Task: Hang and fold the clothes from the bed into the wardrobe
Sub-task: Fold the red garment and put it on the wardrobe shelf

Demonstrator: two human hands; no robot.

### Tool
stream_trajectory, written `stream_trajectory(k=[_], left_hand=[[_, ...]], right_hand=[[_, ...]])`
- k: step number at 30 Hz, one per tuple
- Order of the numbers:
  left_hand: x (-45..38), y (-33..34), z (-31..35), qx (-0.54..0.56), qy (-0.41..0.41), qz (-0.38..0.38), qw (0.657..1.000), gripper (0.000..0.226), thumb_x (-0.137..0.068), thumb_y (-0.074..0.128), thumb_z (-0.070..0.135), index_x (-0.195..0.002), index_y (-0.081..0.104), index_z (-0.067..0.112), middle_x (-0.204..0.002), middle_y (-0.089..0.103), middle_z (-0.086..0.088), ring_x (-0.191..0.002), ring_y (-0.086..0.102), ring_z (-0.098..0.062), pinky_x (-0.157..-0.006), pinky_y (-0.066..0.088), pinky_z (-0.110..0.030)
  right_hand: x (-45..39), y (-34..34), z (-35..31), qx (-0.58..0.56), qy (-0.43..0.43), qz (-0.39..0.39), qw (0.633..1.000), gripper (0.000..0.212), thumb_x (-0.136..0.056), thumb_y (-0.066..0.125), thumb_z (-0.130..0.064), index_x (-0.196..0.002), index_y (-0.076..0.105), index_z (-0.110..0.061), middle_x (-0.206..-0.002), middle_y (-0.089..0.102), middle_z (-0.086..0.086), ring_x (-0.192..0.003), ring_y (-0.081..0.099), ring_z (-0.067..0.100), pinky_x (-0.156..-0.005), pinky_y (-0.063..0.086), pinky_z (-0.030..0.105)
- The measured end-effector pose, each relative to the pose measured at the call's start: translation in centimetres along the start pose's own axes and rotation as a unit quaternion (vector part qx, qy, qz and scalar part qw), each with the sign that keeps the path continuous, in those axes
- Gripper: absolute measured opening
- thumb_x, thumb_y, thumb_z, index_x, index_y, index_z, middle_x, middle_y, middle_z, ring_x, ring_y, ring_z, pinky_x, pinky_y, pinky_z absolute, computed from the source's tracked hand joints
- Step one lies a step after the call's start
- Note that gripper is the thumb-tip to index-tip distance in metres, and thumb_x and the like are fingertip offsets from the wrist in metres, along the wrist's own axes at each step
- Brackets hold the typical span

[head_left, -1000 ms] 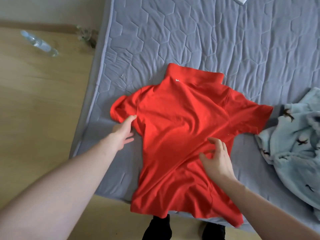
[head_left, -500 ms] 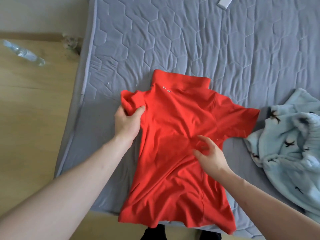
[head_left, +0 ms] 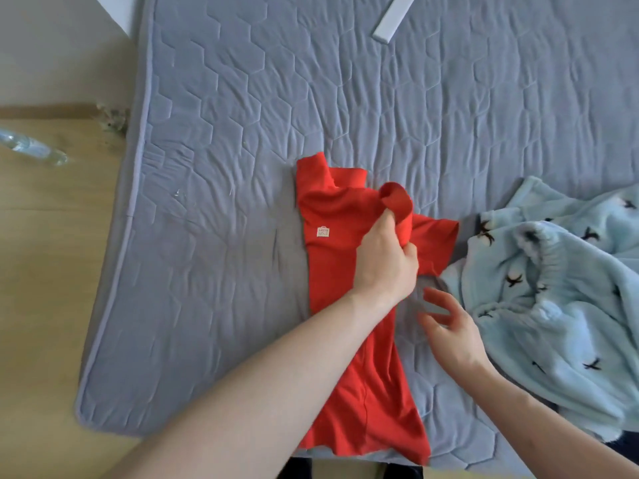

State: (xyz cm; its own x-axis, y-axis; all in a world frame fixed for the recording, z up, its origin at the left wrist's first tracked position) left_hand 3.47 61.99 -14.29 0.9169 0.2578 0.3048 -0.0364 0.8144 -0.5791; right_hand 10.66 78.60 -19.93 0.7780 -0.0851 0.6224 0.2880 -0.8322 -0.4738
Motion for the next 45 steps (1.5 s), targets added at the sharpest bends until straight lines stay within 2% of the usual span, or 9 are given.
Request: stream_trajectory(k=[5,10,13,17,20,23,29,38,45], left_hand=[[-0.3,6.5,-1.5,-0.051,-0.046,-0.210,0.975,0.066,-0.092,0.063,0.020,-0.151,0.039,0.001,-0.157,0.038,-0.021,-0.150,0.028,-0.030,-0.121,0.022,-0.033],[4.4,1.4,-8.1,-0.047,-0.070,-0.053,0.995,0.048,-0.080,0.072,0.016,-0.126,0.063,0.007,-0.128,0.059,-0.013,-0.119,0.059,-0.030,-0.107,0.044,-0.038],[9.2,-3.2,-14.0,-0.153,-0.132,-0.005,0.979,0.059,-0.075,0.074,0.043,-0.124,0.058,0.015,-0.123,0.060,-0.009,-0.116,0.058,-0.031,-0.101,0.045,-0.040],[15.8,-5.1,-20.8,-0.293,-0.223,-0.208,0.906,0.095,-0.058,0.051,0.084,-0.134,0.049,0.029,-0.131,0.062,0.003,-0.124,0.055,-0.024,-0.102,0.044,-0.038],[18.6,-4.9,-21.9,-0.361,-0.156,-0.255,0.883,0.055,-0.067,0.052,0.076,-0.100,0.055,0.032,-0.103,0.069,0.009,-0.108,0.061,-0.019,-0.092,0.042,-0.035],[19.7,-3.9,-19.9,-0.306,-0.106,-0.175,0.930,0.031,-0.073,0.056,0.053,-0.072,0.045,0.023,-0.073,0.064,0.003,-0.081,0.064,-0.019,-0.072,0.039,-0.032],[23.0,1.7,-13.3,-0.150,0.024,-0.203,0.967,0.029,-0.077,0.060,0.028,-0.100,0.044,0.035,-0.107,0.051,0.017,-0.083,0.063,-0.017,-0.070,0.047,-0.033],[25.0,8.7,-13.4,-0.162,-0.002,-0.420,0.893,0.049,-0.088,0.060,0.024,-0.137,0.057,0.024,-0.134,0.060,0.001,-0.123,0.058,-0.020,-0.106,0.044,-0.031],[15.5,2.8,-13.3,-0.073,-0.035,-0.147,0.986,0.020,-0.079,0.064,0.018,-0.096,0.069,0.027,-0.094,0.068,0.009,-0.077,0.065,-0.005,-0.082,0.052,-0.029]], right_hand=[[1.7,-1.1,3.2,-0.007,0.030,-0.014,0.999,0.046,-0.094,0.060,-0.007,-0.136,0.058,-0.025,-0.131,0.062,-0.013,-0.104,0.064,0.005,-0.076,0.046,0.017],[3.5,-0.7,5.5,-0.004,0.063,-0.037,0.997,0.043,-0.092,0.063,-0.007,-0.130,0.060,-0.026,-0.123,0.065,-0.013,-0.095,0.063,-0.003,-0.066,0.044,0.006],[4.5,0.2,6.7,0.024,0.087,-0.063,0.994,0.042,-0.090,0.067,-0.014,-0.130,0.059,-0.027,-0.119,0.067,-0.014,-0.094,0.065,-0.001,-0.073,0.045,0.015],[5.7,2.0,8.7,0.080,0.125,-0.123,0.981,0.048,-0.088,0.069,-0.022,-0.134,0.055,-0.025,-0.117,0.068,-0.007,-0.102,0.068,0.014,-0.080,0.050,0.027],[6.7,3.1,10.0,0.113,0.130,-0.146,0.974,0.048,-0.087,0.069,-0.019,-0.133,0.055,-0.022,-0.122,0.067,-0.004,-0.108,0.067,0.018,-0.091,0.053,0.032],[7.4,3.7,11.2,0.141,0.134,-0.156,0.968,0.042,-0.088,0.069,-0.018,-0.129,0.059,-0.019,-0.118,0.069,0.000,-0.108,0.066,0.022,-0.092,0.051,0.030],[8.9,4.1,13.1,0.102,0.177,-0.183,0.962,0.012,-0.095,0.062,-0.009,-0.096,0.074,-0.012,-0.090,0.077,0.008,-0.080,0.071,0.021,-0.078,0.057,0.034],[8.8,1.9,14.9,0.045,0.246,-0.160,0.955,0.022,-0.091,0.060,-0.002,-0.100,0.076,-0.014,-0.087,0.076,0.006,-0.082,0.070,0.023,-0.075,0.059,0.032],[4.3,-0.7,9.8,0.077,0.087,-0.023,0.993,0.023,-0.073,0.090,-0.016,-0.086,0.074,-0.027,-0.066,0.071,-0.011,-0.064,0.065,-0.002,-0.061,0.043,0.013]])
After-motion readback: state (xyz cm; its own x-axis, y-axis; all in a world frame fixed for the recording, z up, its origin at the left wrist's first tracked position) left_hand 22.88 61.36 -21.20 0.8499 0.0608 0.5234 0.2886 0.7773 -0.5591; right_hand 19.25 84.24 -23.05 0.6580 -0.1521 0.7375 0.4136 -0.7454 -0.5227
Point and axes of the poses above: each hand's wrist, its own x-axis away from the middle knuckle, its own y-axis out of the palm, z = x × y, the point moved 4 cm from there along -x, towards the middle knuckle
